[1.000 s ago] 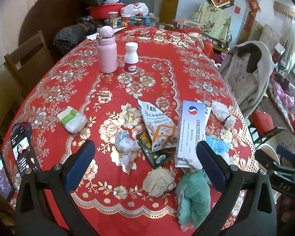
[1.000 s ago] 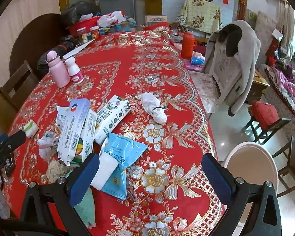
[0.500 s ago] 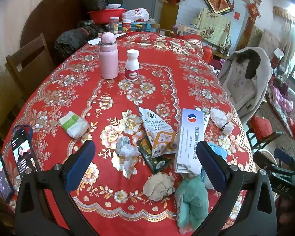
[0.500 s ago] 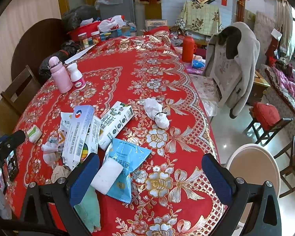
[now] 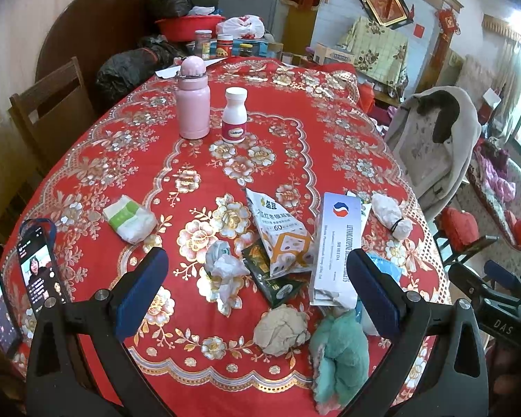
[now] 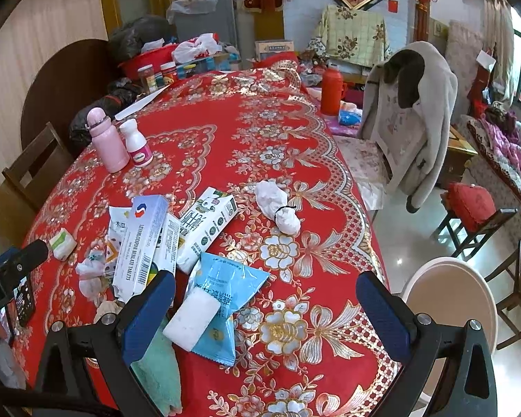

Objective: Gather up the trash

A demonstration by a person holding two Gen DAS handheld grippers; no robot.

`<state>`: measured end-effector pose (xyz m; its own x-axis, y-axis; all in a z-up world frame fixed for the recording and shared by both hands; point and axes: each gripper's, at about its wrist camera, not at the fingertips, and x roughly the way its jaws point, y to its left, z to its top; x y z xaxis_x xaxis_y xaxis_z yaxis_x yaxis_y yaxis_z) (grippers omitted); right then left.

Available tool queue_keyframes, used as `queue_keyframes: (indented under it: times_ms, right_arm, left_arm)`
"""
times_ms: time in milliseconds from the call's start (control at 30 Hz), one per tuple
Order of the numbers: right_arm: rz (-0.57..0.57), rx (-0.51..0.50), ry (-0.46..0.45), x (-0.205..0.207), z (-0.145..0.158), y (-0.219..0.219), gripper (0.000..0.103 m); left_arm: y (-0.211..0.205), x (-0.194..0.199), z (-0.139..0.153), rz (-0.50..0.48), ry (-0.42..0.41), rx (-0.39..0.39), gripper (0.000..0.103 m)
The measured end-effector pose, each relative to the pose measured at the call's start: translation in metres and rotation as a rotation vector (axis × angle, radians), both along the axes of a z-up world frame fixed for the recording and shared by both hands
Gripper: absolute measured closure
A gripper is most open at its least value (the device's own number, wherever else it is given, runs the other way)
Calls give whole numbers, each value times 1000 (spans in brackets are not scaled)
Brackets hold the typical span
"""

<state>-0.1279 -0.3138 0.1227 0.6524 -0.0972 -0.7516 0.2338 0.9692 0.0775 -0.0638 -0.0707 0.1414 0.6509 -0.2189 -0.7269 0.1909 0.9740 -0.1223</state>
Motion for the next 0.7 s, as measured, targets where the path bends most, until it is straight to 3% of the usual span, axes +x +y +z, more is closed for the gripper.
queue_keyframes:
  times_ms: [700]
  right_arm:
    - [41, -30, 24, 3, 0, 10, 0]
  left_arm:
    - [-2, 0, -2, 8, -8, -1, 1]
